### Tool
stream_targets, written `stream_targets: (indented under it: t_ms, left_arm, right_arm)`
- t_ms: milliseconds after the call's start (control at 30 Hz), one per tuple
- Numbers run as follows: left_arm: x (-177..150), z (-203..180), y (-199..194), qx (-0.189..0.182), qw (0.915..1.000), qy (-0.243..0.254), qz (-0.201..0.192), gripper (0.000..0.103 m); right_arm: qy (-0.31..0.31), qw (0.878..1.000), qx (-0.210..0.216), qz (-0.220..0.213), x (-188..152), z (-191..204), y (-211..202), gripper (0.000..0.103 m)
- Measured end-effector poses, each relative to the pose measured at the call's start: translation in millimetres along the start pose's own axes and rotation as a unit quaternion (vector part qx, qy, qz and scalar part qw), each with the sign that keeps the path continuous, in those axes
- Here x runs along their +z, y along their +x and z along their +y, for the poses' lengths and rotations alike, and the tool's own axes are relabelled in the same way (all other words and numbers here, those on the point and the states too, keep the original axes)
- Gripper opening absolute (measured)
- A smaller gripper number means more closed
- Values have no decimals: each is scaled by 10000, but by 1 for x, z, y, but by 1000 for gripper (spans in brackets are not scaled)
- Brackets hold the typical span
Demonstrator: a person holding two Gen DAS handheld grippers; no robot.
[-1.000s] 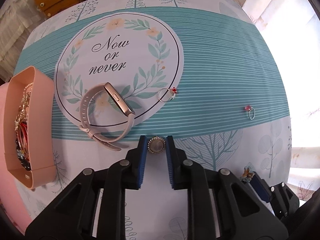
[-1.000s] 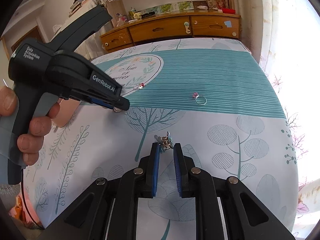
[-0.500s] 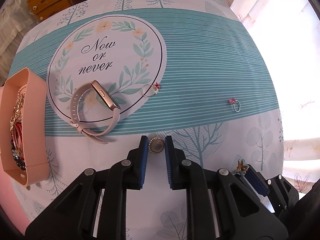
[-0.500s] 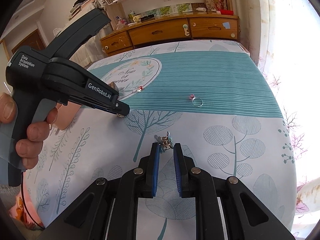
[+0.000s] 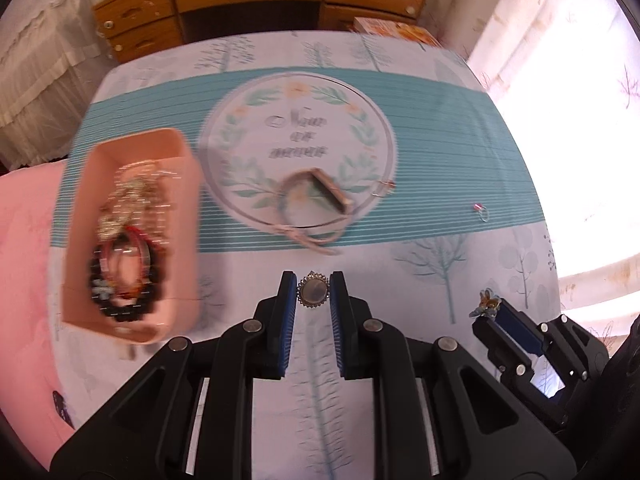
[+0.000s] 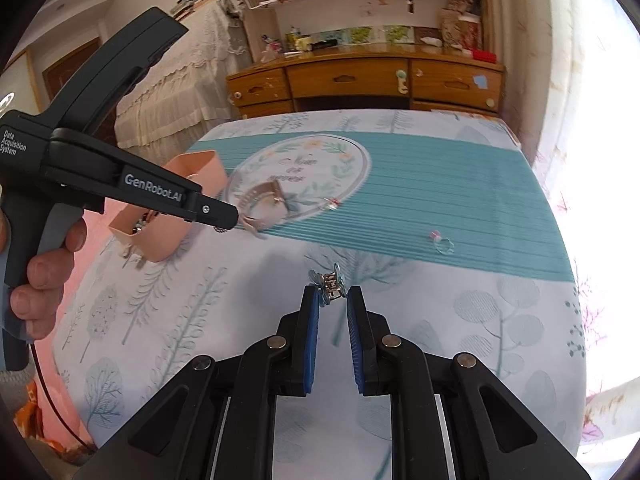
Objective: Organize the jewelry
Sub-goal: 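Carry the brooch and charm into the pink box and open both tools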
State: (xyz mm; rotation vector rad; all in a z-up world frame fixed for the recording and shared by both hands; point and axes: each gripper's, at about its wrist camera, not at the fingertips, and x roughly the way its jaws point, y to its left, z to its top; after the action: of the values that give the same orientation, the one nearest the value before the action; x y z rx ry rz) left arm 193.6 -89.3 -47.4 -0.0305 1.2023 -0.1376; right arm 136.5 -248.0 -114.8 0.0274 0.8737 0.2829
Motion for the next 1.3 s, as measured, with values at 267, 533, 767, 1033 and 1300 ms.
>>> stream_targets:
  t_ms: [267, 533, 767, 1033, 1300]
  left_arm:
    - [-16, 95, -45, 35, 9984, -369, -421, 14]
    - [-34, 166, -57, -78, 9953, -730, -624, 14]
    - [-45, 185, -39, 199, 9940, -796, -727, 14]
    - [-57, 178, -23, 552, 9910, -881, -846, 16]
    - [-74, 177, -27, 579, 9847, -1211, -1112, 52]
  right_arm:
    - [-585, 9963, 589, -200, 54, 81, -2, 14]
    - [-1152, 9869, 1105, -212, 100, 174, 19, 14]
    - [-1244, 9846, 1197, 289, 109, 228, 69, 14]
    - [-1412, 9831, 1008, 590, 98, 242, 102, 15]
    - [-1530, 9837, 782, 533, 88, 237, 107, 22]
